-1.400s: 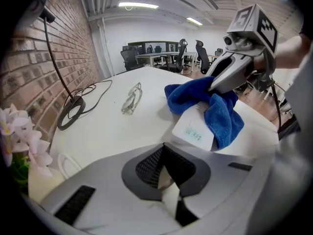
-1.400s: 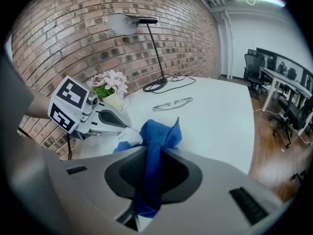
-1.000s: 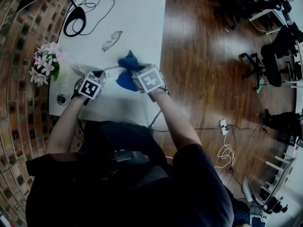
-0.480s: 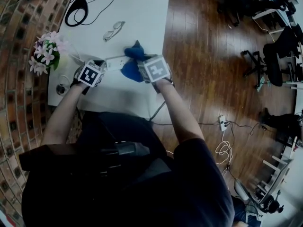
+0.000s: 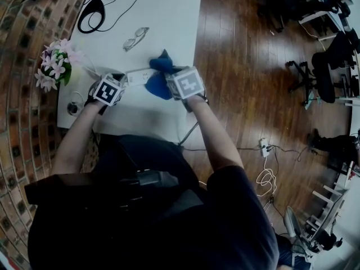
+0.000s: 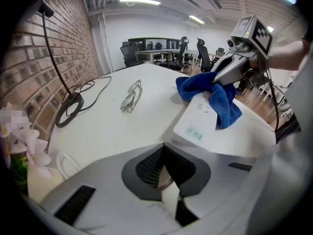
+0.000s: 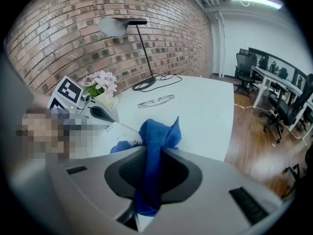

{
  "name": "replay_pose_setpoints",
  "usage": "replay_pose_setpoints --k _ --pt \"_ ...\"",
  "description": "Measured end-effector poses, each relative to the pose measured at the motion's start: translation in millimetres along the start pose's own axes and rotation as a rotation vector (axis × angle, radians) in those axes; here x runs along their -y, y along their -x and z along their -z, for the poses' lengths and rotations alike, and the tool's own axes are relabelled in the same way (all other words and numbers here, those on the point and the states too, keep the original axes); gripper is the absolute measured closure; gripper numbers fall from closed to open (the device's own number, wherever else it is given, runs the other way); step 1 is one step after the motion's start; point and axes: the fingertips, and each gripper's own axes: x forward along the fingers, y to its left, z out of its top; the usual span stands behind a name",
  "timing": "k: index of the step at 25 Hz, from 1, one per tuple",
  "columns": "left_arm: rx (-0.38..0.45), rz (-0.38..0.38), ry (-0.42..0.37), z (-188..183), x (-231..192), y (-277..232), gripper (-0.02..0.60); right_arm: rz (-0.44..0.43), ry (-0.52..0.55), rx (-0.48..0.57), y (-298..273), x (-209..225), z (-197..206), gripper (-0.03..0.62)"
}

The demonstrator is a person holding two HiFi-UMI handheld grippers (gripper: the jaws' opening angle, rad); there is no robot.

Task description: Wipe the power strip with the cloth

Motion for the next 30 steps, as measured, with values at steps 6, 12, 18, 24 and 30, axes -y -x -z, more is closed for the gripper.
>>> replay_pose_setpoints --k 6,12,18,24,30 --pt "0.007 -0.001 0.003 -2 1 1 0.571 0.017 0.013 0.004 4 5 0 0.534" --pt "0.018 -0.008 0.006 0 1 -2 0.570 0.033 -0.022 0.023 4 10 1 0.534" --pt "0.014 -0.006 -0.001 -1 1 0 0.570 0.063 -0.045 0.019 9 25 6 0.533" --pt "-0.004 -0.013 -0.033 1 1 -1 0.571 0.155 -0.097 -0.050 21 59 38 0.531" --pt "-0.011 -0.025 -0.063 0 0 -2 0.571 0.179 -0.228 0.011 41 70 65 0.531"
